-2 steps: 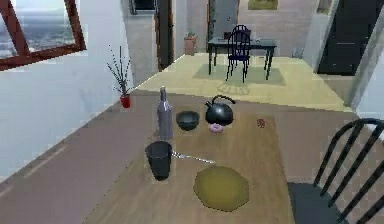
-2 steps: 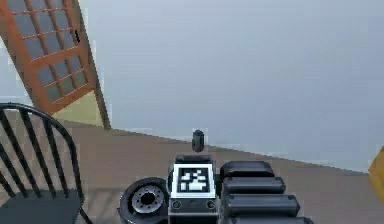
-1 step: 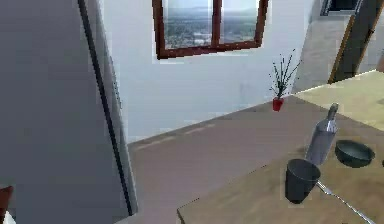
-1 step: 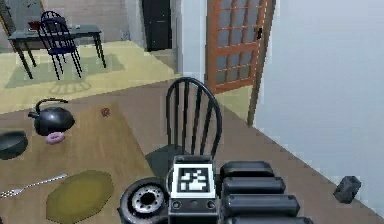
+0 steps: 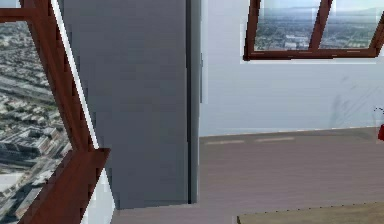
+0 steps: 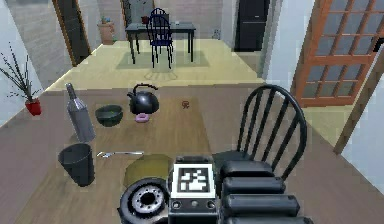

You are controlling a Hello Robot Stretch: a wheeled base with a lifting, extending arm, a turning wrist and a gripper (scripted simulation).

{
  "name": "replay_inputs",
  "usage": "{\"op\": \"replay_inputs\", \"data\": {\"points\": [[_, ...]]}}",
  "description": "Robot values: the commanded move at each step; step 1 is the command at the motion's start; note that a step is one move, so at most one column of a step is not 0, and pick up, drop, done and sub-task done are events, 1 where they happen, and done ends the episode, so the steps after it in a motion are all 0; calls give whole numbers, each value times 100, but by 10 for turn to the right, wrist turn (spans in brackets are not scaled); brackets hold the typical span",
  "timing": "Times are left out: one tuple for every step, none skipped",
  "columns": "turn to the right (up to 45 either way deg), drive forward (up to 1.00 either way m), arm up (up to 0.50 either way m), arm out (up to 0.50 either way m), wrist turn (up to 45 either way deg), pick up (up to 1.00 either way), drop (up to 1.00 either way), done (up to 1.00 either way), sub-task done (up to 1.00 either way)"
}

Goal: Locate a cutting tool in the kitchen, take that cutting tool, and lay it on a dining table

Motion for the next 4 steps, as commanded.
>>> {"op": "replay_inputs", "data": {"points": [[0,0,0,48,0,0,0,0,0],[0,0,0,0,450,0,0,0,0],[0,0,0,0,390,0,0,0,0],[0,0,-4,0,0,0,0,0,0]]}}
